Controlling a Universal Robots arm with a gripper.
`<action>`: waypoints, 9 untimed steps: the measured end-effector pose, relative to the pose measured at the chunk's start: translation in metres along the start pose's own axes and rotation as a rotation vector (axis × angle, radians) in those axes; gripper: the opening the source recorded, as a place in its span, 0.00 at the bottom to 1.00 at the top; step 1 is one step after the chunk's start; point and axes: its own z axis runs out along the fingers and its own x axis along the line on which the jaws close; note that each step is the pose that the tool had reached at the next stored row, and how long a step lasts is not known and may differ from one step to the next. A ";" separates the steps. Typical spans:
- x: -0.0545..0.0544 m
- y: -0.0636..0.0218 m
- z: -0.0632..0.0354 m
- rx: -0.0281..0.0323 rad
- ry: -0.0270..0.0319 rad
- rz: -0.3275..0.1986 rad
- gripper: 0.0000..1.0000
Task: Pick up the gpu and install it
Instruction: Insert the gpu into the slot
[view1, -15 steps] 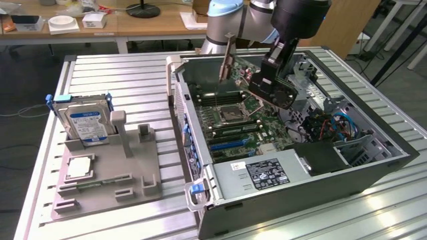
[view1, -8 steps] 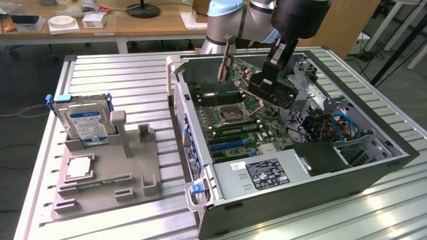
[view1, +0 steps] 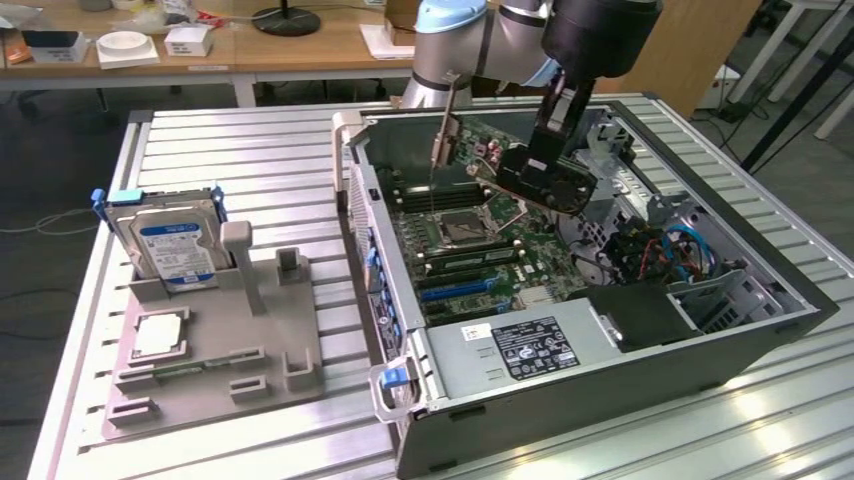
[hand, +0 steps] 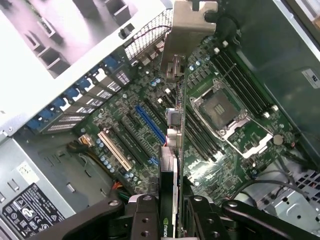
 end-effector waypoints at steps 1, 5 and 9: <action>0.000 0.0000 0.0000 -0.0001 0.0006 -0.010 0.27; 0.000 0.0000 0.0001 -0.0004 0.0024 -0.051 0.27; 0.000 -0.0001 0.0002 -0.0008 0.0044 -0.093 0.27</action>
